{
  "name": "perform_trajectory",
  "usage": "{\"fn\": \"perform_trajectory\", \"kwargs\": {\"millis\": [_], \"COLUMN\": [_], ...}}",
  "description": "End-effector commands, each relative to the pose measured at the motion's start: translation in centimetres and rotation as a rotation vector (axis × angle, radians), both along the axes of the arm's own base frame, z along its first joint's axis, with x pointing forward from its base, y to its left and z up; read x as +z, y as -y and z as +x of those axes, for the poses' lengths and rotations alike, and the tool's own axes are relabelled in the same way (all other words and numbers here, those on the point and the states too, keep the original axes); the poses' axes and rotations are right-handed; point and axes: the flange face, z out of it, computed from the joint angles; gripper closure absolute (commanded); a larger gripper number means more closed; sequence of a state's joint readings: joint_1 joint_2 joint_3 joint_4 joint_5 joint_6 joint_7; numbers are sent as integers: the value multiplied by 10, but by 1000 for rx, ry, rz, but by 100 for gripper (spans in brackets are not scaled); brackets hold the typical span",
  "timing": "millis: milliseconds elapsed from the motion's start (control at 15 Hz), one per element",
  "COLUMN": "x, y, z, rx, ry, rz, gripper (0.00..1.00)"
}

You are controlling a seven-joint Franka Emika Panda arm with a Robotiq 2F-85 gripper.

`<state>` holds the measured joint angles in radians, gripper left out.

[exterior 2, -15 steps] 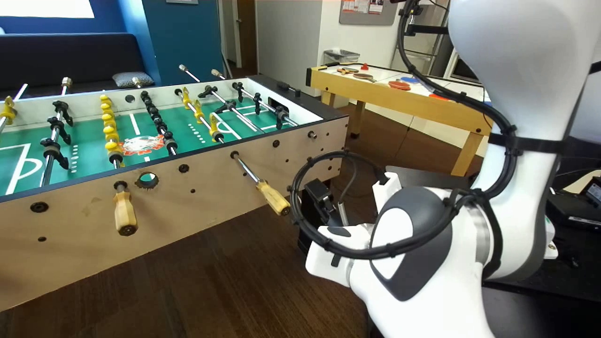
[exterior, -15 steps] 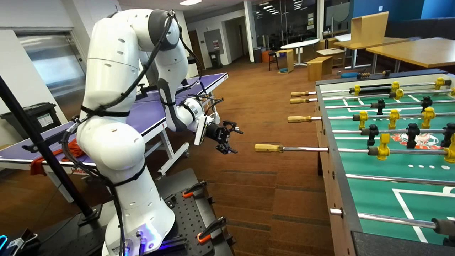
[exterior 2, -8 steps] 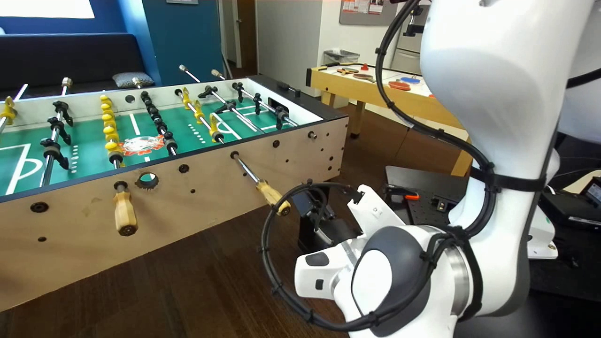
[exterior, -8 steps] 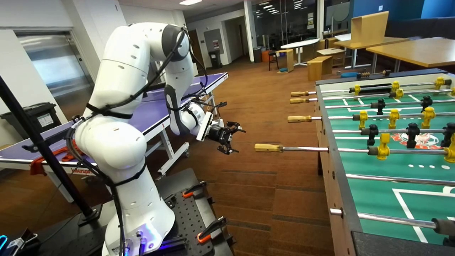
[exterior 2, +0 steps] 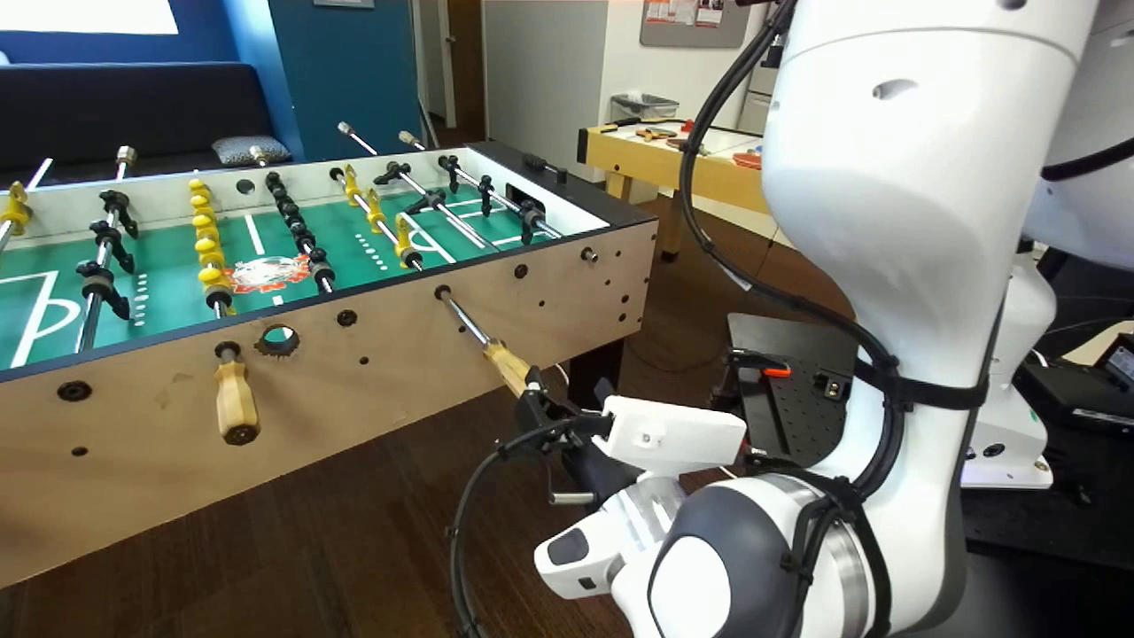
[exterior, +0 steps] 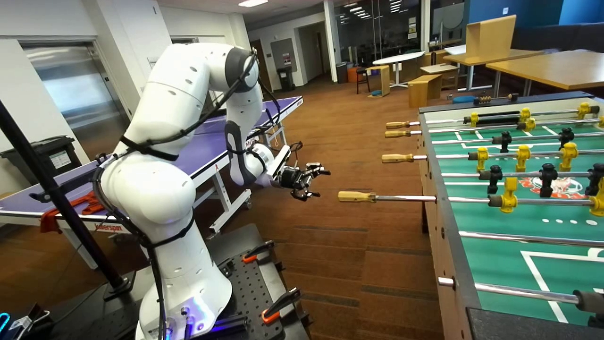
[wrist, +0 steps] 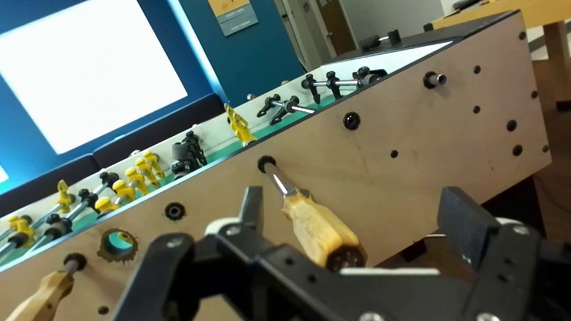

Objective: Turn the right rod clockwise

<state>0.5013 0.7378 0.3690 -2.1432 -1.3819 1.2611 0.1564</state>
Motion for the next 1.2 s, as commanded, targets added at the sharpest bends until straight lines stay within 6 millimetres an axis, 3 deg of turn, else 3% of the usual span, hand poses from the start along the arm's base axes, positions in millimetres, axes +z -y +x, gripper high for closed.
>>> {"fn": "perform_trajectory", "kwargs": {"millis": [0, 333, 800, 1133], "x": [-12, -33, -36, -48], "y": [2, 14, 12, 17], "z": [11, 9, 2, 3], "rx": [22, 53, 52, 96], "ry": [-93, -291, -253, -225], "rz": [-118, -230, -191, -269], "gripper": [0, 0, 0, 0]}}
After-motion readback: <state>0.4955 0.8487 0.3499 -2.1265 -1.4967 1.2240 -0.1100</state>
